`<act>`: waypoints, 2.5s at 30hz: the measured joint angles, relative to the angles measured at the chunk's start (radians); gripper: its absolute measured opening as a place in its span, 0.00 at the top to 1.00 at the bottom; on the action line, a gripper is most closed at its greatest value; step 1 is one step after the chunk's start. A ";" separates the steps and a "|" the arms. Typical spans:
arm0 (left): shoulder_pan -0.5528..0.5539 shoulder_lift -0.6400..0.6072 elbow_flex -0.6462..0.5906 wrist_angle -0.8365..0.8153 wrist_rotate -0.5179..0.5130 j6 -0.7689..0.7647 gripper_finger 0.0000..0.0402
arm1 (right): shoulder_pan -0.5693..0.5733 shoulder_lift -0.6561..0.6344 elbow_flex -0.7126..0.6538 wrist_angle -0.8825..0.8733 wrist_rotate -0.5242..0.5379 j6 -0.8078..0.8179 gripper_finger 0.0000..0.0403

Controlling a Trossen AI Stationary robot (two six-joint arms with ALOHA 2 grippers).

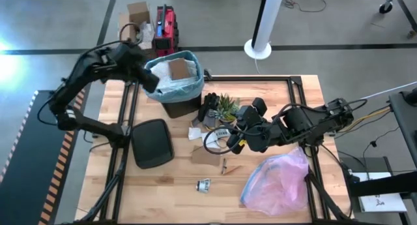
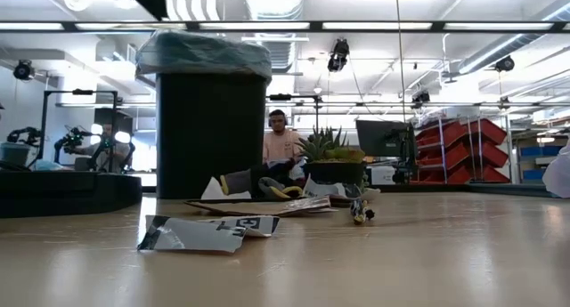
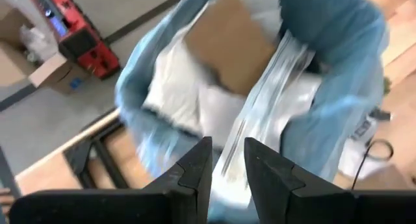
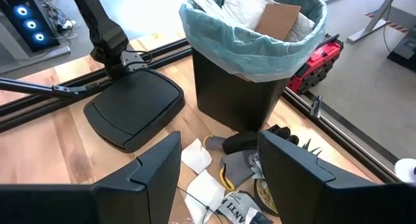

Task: Place trash/remove bag and relplace
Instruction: Put the white plastic into the trash bin, then put the white paper into the trash bin

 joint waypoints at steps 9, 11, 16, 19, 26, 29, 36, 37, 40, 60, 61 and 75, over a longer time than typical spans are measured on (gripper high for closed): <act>0.000 -0.116 -0.132 -0.047 0.042 -0.060 0.81 | 0.000 0.000 0.000 0.000 0.000 -0.007 0.53; 0.000 -0.130 -0.176 -0.042 0.057 -0.062 0.81 | 0.000 0.000 0.000 0.000 0.000 -0.008 0.53; -0.002 -0.138 -0.250 0.069 0.058 -0.062 0.81 | 0.000 0.000 0.000 0.000 0.002 -0.008 0.53; -0.002 -0.135 -0.255 0.127 0.085 -0.061 0.81 | 0.000 0.000 0.000 0.000 0.002 -0.007 0.53; -0.002 -0.089 -0.256 0.137 0.092 -0.030 0.81 | 0.000 0.000 0.000 0.000 0.001 0.002 0.53; -0.002 -0.081 -0.256 0.138 0.091 -0.016 0.81 | 0.000 0.000 0.000 0.000 0.001 0.002 0.53; -0.002 -0.051 -0.256 0.137 0.084 -0.014 0.81 | 0.000 0.000 0.000 0.000 0.002 -0.001 0.53; -0.002 -0.044 -0.256 0.137 0.078 -0.014 0.81 | 0.000 0.000 0.000 0.000 0.002 -0.001 0.53; -0.002 -0.015 -0.256 0.137 0.075 -0.014 0.81 | 0.000 0.000 0.000 0.000 0.002 -0.001 0.53; -0.002 0.063 -0.256 0.211 0.073 0.034 0.81 | 0.005 0.000 0.000 0.000 0.000 0.002 0.53; -0.002 0.049 -0.256 0.217 0.073 0.034 0.81 | 0.005 0.000 0.000 0.000 0.000 0.002 0.53; -0.144 -0.212 -0.259 0.320 0.110 -0.074 0.81 | 0.007 0.000 -0.001 0.000 0.001 -0.033 0.53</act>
